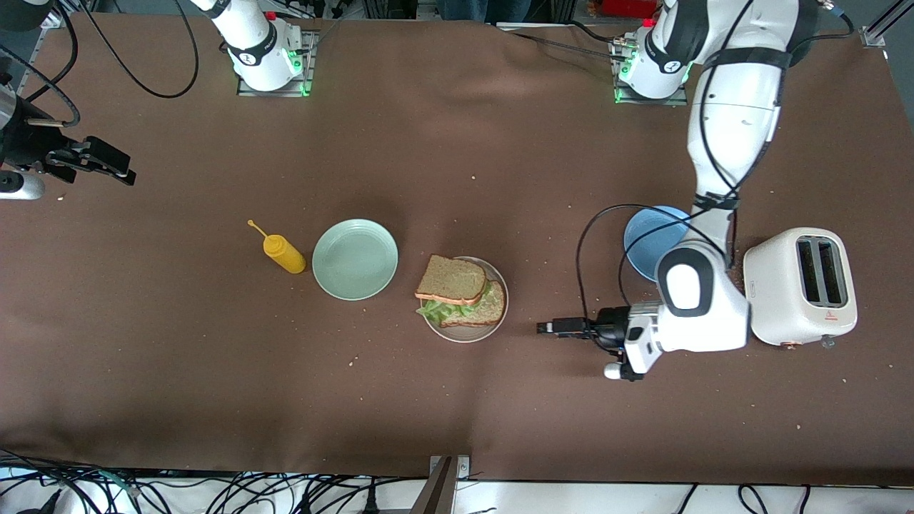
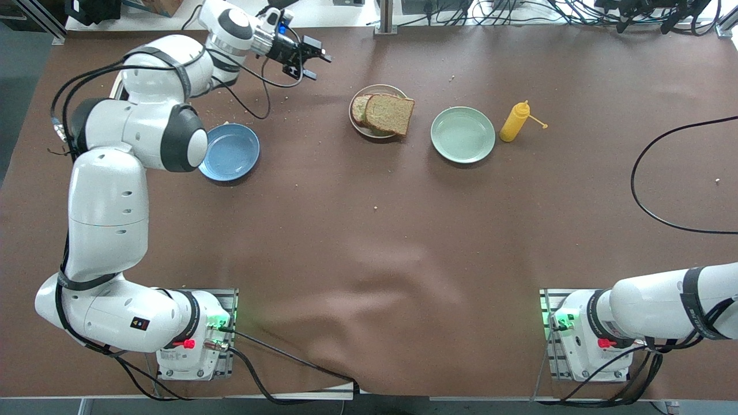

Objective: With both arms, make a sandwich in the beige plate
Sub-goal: 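Lower the bread onto the lettuce and open the left gripper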

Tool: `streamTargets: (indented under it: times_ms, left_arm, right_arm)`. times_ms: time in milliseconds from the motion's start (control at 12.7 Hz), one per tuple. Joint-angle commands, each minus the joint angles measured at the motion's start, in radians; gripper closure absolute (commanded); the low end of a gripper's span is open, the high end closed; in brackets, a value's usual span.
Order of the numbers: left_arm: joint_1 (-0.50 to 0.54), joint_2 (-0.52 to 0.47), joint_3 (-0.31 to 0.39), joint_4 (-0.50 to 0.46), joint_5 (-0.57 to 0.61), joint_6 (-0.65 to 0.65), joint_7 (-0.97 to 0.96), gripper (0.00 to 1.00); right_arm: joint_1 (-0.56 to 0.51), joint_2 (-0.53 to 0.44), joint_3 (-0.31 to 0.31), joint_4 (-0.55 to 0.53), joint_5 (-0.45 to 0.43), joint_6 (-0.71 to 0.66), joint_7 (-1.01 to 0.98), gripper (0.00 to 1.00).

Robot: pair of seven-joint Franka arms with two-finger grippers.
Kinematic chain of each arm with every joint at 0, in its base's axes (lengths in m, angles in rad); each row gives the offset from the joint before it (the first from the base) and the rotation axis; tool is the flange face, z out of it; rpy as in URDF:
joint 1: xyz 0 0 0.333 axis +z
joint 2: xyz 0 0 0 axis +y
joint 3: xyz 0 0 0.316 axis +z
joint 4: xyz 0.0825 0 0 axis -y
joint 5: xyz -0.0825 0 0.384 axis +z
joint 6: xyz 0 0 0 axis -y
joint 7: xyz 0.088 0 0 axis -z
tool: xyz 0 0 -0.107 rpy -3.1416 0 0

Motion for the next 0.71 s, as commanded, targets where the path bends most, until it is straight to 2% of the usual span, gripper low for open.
streamTargets:
  times_ms: [0, 158, 394, 630]
  left_arm:
    - [0.128, -0.106, -0.009, -0.020, 0.209, -0.130, -0.029, 0.00]
    - [0.191, -0.150, -0.007, -0.017, 0.370, -0.175, -0.029, 0.00]
    - [0.258, -0.202, -0.006, -0.012, 0.527, -0.210, -0.030, 0.00]
    - [0.266, -0.265, -0.007, -0.011, 0.753, -0.225, -0.032, 0.00]
  right_arm:
    - [-0.003, -0.004, 0.006, 0.011, 0.006, -0.007, 0.003, 0.00]
    - [0.000, -0.004, 0.006, 0.011, 0.006, -0.007, 0.003, 0.00]
    - [0.003, -0.004, 0.008, 0.011, 0.007, -0.007, 0.003, 0.00]
    - [0.003, -0.004, 0.006, 0.011, 0.007, -0.007, 0.003, 0.00]
